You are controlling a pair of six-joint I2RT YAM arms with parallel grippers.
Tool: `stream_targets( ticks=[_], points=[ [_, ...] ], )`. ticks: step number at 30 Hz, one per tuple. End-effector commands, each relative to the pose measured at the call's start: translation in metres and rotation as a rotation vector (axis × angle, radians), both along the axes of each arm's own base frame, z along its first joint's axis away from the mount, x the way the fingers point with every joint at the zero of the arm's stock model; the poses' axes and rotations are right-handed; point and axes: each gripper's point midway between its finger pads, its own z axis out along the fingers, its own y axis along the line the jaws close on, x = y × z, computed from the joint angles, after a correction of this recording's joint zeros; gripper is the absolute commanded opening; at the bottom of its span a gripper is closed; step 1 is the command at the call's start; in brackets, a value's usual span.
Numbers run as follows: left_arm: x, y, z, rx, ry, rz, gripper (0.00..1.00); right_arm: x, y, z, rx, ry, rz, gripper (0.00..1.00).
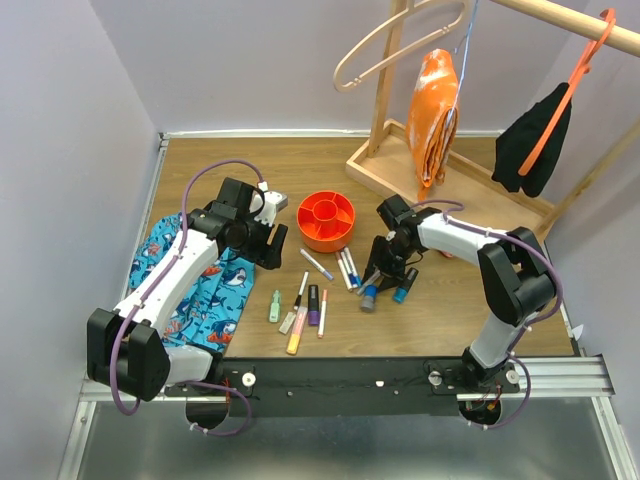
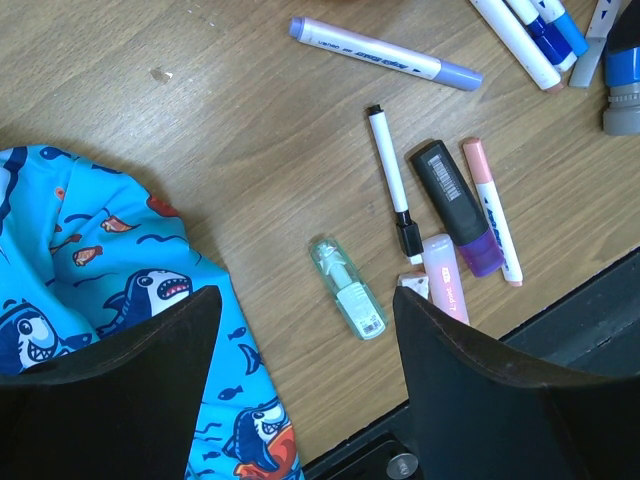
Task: Sort the stationery into containers
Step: Pick up the stationery from the center of the board.
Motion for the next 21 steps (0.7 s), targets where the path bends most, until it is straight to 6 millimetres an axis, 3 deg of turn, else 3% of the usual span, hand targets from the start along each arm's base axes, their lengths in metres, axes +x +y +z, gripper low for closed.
stream_targets(
  ticks=[1,7,18,21],
  points=[
    [0.001,0.002,0.002,0.002,-0.011,0.006,0.79,-0.002,-0.006,0.0,-0.036,-0.031,0.04,0.55],
    [0.002,0.002,0.002,0.003,-0.014,0.012,0.79,-0.015,-0.012,-0.012,-0.046,-0.005,0.064,0.5],
    [-0.002,0.007,0.001,0.012,-0.018,0.019,0.8,-0.017,-0.009,-0.015,-0.045,-0.021,0.096,0.48],
    [-0.003,0.009,0.0,0.014,-0.019,0.021,0.79,-0.02,-0.01,-0.017,-0.047,-0.023,0.106,0.4]
  ],
)
